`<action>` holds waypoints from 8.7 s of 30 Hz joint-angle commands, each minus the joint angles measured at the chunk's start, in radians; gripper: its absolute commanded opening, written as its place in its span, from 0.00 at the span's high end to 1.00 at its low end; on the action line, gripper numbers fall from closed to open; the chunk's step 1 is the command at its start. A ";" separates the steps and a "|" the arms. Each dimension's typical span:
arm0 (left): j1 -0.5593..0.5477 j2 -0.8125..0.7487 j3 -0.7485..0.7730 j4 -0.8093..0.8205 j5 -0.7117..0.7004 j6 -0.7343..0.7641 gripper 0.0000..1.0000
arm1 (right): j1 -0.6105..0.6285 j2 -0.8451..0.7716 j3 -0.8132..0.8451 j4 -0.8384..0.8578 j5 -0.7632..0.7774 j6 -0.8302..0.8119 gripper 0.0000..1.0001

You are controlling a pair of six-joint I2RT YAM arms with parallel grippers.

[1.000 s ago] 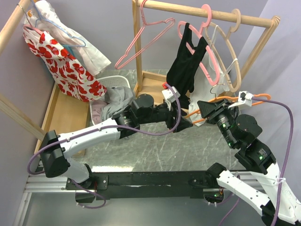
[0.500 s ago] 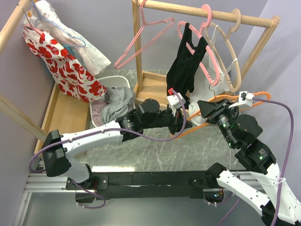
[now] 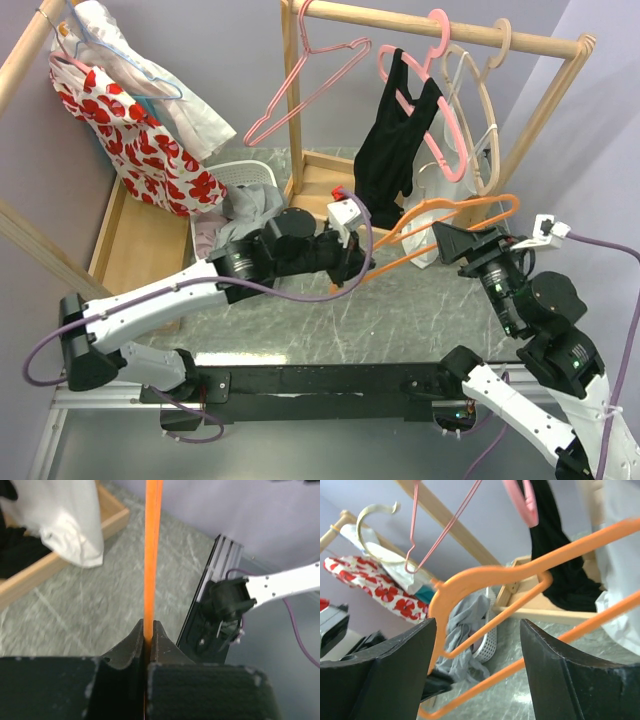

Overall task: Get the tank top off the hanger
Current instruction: Place the hanger at the clothesline, then pick up the hanger from the clothesline.

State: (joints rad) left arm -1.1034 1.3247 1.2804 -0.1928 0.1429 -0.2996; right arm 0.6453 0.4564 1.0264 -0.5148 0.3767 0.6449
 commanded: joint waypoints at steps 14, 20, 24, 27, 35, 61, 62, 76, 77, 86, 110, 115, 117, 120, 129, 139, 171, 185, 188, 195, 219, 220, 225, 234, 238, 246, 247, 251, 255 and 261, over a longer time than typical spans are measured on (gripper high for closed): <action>-0.003 -0.320 -0.052 -0.451 -0.339 -0.110 0.99 | 0.001 -0.007 0.055 0.009 0.172 -0.071 0.23; -0.001 -0.254 0.068 -0.628 -0.538 -0.142 0.99 | 0.001 -0.002 0.049 0.006 0.182 -0.067 0.22; -0.003 -0.217 0.129 -0.623 -0.624 -0.125 0.99 | 0.001 -0.001 0.046 0.006 0.189 -0.071 0.22; -0.003 -0.167 0.200 -0.606 -0.715 -0.093 0.99 | -0.001 0.005 0.044 0.007 0.194 -0.073 0.22; 0.219 0.083 0.463 -0.470 -0.563 0.020 0.99 | -0.001 0.039 0.040 0.027 0.174 -0.070 0.22; 0.387 0.488 0.937 -0.326 -0.428 0.085 0.99 | -0.001 0.065 0.032 0.048 0.142 -0.076 0.21; 0.387 0.496 0.942 -0.320 -0.422 0.086 0.99 | -0.001 0.065 0.032 0.048 0.140 -0.076 0.21; 0.384 0.361 0.754 -0.191 -0.385 0.059 0.99 | -0.001 0.077 0.023 0.050 0.149 -0.074 0.21; 0.382 0.349 0.740 -0.185 -0.385 0.057 0.99 | -0.001 0.077 0.024 0.048 0.149 -0.074 0.21; 0.375 0.303 0.700 -0.137 -0.404 0.073 0.99 | -0.001 0.087 0.023 0.056 0.143 -0.073 0.21; 0.392 0.590 0.975 -0.284 -0.413 0.076 0.97 | -0.003 0.061 0.026 0.044 0.168 -0.082 0.20; 0.401 0.629 1.043 -0.299 -0.401 0.071 0.96 | -0.001 0.065 0.034 0.042 0.162 -0.083 0.20; 0.404 0.660 1.099 -0.332 -0.402 0.066 0.95 | -0.003 0.064 0.034 0.039 0.160 -0.082 0.20; 0.409 0.656 1.074 -0.332 -0.398 0.059 0.93 | -0.003 0.056 0.029 0.044 0.165 -0.080 0.20; 0.410 0.526 0.864 -0.261 -0.416 0.047 0.67 | -0.003 0.054 0.026 0.050 0.156 -0.079 0.20; 0.407 0.263 0.590 -0.152 -0.417 0.031 0.13 | -0.001 0.068 0.060 0.098 0.041 -0.175 0.21; 0.117 -0.078 0.146 -0.004 -0.324 0.065 0.12 | -0.004 0.535 0.405 0.303 0.251 -0.692 0.23; 0.117 -0.015 0.151 0.012 -0.286 0.068 0.11 | -0.042 0.588 0.517 0.236 0.203 -0.720 0.23; 0.117 -0.002 0.143 0.012 -0.267 0.053 0.10 | -0.079 0.599 0.498 0.226 0.174 -0.703 0.23; 0.117 0.019 0.140 0.015 -0.229 0.030 0.00 | -0.183 0.637 0.500 0.180 0.024 -0.646 0.23; 0.119 0.024 0.146 -0.008 -0.264 0.039 0.01 | -0.214 0.734 0.593 0.137 -0.091 -0.571 1.00; 0.117 0.022 0.146 -0.005 -0.267 0.037 0.01 | -0.213 0.732 0.601 0.142 -0.091 -0.567 1.00; 0.119 0.016 0.143 -0.011 -0.299 0.030 0.00 | -0.208 0.714 0.661 0.142 -0.094 -0.551 1.00; 0.119 -0.007 0.135 0.001 -0.373 0.005 0.01 | -0.164 0.555 0.612 0.030 -0.143 -0.487 1.00; 0.117 -0.010 0.139 0.009 -0.371 0.002 0.01 | -0.153 0.460 0.583 -0.045 -0.238 -0.459 1.00; 0.119 -0.019 0.169 0.013 -0.374 0.002 0.00 | -0.151 0.308 0.529 -0.238 -0.176 -0.355 1.00; 0.119 -0.027 0.174 0.013 -0.379 0.005 0.01 | -0.153 0.298 0.520 -0.255 -0.176 -0.346 1.00; 0.119 -0.041 0.200 0.033 -0.394 0.027 0.01 | -0.153 0.248 0.444 -0.323 -0.242 -0.303 1.00; 0.117 -0.038 0.230 0.041 -0.422 0.039 0.01 | -0.153 0.202 0.391 -0.381 -0.337 -0.268 1.00; 0.119 0.033 0.283 0.021 -0.456 0.043 0.01 | -0.151 0.145 0.328 -0.432 -0.447 -0.266 1.00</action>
State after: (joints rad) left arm -0.9817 1.3224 1.5024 -0.1993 -0.2794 -0.2737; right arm 0.4866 0.6582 1.3697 -0.9520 0.0231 0.3645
